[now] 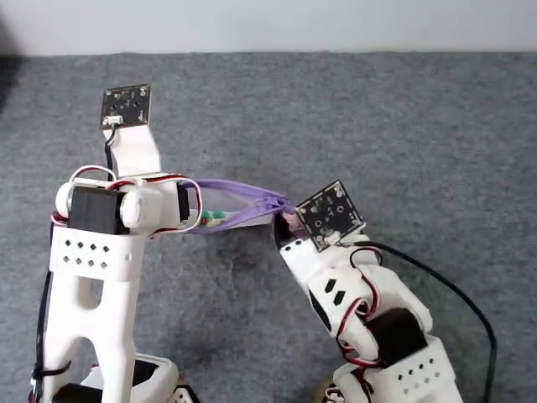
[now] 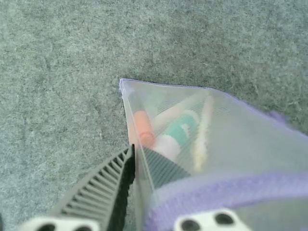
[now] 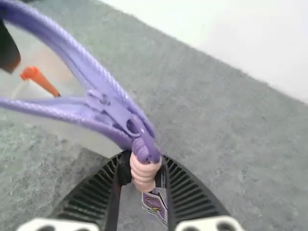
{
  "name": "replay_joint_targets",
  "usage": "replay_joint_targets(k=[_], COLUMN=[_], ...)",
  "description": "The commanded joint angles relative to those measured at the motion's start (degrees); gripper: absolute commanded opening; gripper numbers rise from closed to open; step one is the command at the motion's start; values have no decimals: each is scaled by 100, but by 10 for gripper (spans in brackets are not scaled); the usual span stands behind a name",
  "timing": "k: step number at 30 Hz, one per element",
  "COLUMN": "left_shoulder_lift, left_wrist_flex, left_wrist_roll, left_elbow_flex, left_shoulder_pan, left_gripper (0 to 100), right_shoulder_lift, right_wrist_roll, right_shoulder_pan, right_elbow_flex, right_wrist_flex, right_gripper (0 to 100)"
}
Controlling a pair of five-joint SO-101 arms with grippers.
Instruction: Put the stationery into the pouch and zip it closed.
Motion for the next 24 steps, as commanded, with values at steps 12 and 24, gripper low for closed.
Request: replay_joint_targets(k=[12,24], left_shoulder_lift=[-1679,-3332], left_wrist_flex=[457,176], left_wrist_roll=[-114,-114], left_elbow_flex=[-479,-470], left_shoulder_pan=[123,79], left_gripper=[314,316], right_shoulder_lift=[-13,-31], right_wrist_roll=[387,440], right_shoulder_pan=[813,857], right_elbow_flex=[-396,-492], right_wrist_flex=[-840,-1200], right_gripper=[8,8])
